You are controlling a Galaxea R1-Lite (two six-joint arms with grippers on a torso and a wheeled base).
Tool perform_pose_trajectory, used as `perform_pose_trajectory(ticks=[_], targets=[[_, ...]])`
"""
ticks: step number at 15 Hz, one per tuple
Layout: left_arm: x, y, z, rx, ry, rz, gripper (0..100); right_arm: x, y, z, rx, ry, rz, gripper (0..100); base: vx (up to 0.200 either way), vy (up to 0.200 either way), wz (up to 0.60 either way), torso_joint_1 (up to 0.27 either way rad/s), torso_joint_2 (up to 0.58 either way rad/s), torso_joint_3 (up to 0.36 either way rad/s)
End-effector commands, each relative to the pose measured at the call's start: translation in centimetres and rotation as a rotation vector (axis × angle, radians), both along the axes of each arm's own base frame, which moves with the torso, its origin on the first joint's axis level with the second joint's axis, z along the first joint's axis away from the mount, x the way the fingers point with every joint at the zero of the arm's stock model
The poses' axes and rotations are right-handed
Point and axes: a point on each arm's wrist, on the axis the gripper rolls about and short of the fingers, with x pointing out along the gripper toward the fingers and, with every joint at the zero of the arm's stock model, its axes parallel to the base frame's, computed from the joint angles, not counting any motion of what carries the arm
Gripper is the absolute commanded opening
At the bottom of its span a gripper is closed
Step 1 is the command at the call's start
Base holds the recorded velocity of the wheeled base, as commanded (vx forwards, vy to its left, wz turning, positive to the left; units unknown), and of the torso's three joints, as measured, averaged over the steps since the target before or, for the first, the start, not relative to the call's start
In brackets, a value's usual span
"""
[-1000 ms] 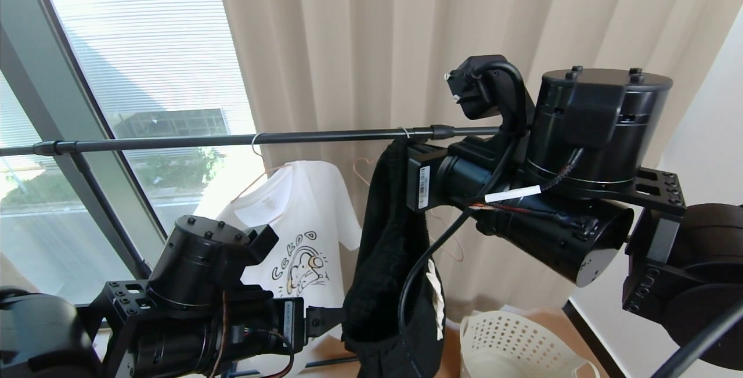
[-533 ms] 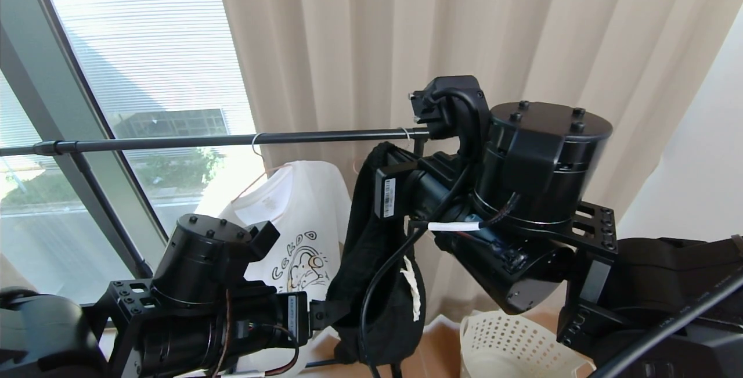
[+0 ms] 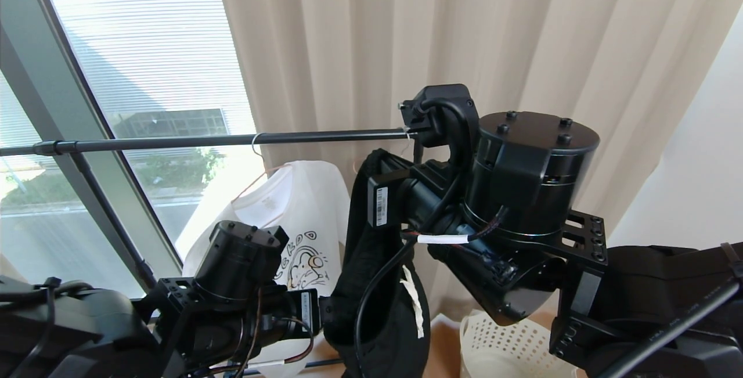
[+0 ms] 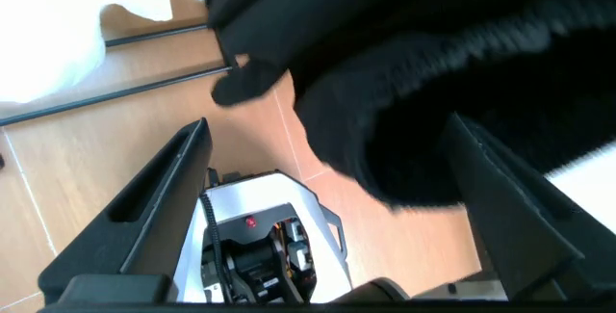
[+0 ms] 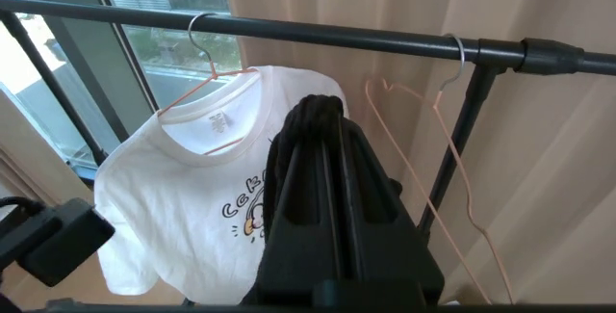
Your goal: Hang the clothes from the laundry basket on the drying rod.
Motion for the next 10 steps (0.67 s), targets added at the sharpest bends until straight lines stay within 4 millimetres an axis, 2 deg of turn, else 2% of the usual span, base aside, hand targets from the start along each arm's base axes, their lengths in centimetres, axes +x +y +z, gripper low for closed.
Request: perform_pose_trajectory(ticks=[1, 10], targets=[[0.5, -0.3, -1.6, 0.034, 0.035, 0.009, 100, -0.2, 0.0, 0.1, 0.003, -0.002, 0.006, 0, 0.000, 0.000, 0.00, 0.000, 0.00, 0.000], [-0.4, -1.1, -2.8, 0.066, 0.061, -0.037, 100, -0.3, -0.2, 0.8, 0.018, -0.013, 0.004, 0, 0.000, 0.000, 0.00, 0.000, 0.00, 0.000]])
